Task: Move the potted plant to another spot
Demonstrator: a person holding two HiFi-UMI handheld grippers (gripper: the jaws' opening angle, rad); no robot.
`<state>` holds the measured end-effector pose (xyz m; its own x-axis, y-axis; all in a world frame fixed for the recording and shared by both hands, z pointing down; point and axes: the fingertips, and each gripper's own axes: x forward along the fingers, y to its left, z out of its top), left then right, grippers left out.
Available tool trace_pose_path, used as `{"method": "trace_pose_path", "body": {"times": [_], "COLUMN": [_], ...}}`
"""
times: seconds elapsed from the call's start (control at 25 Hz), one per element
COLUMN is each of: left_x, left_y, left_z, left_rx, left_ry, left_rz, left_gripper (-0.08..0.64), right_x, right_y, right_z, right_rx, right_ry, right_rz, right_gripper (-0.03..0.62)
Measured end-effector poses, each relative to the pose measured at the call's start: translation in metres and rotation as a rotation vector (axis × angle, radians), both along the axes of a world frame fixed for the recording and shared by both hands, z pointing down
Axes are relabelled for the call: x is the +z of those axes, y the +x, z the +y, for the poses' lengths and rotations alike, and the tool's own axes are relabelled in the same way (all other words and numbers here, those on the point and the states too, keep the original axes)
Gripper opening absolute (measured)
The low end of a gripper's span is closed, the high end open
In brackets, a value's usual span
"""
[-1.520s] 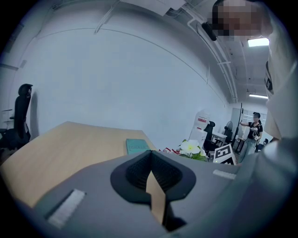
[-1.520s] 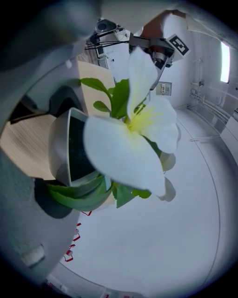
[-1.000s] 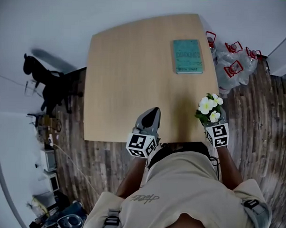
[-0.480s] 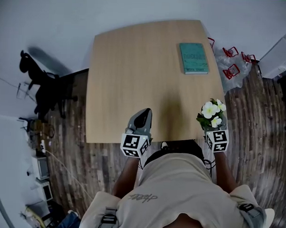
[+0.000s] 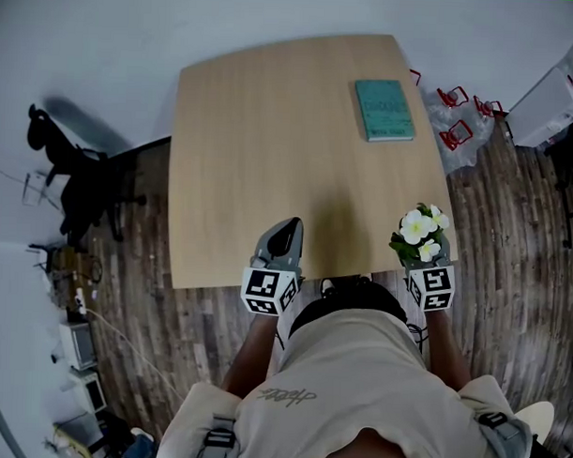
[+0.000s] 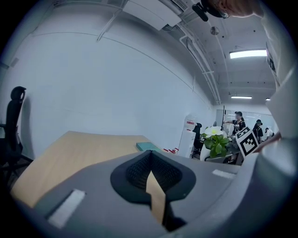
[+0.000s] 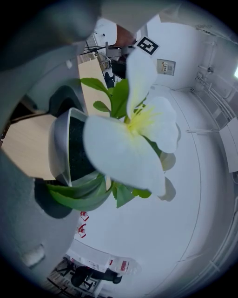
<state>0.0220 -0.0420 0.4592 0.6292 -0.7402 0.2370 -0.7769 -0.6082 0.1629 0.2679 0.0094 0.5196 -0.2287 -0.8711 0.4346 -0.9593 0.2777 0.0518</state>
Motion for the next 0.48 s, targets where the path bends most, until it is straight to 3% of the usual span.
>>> {"method": "trace_pose_path", "body": {"times": [0.48], "left_x": [-0.010], "left_y": [0.027], "left_z": [0.024], "left_rx": [0.012], "left_ry": [-0.024], "left_rz": [-0.054], "left_gripper": [0.015], "right_x": [0.002], "right_y": [-0.016], "right_z": [-0.007], "right_rx": [-0.116], "right_ry": [0.032], "right_rz": [-0.004], "right_gripper": [0.339]}}
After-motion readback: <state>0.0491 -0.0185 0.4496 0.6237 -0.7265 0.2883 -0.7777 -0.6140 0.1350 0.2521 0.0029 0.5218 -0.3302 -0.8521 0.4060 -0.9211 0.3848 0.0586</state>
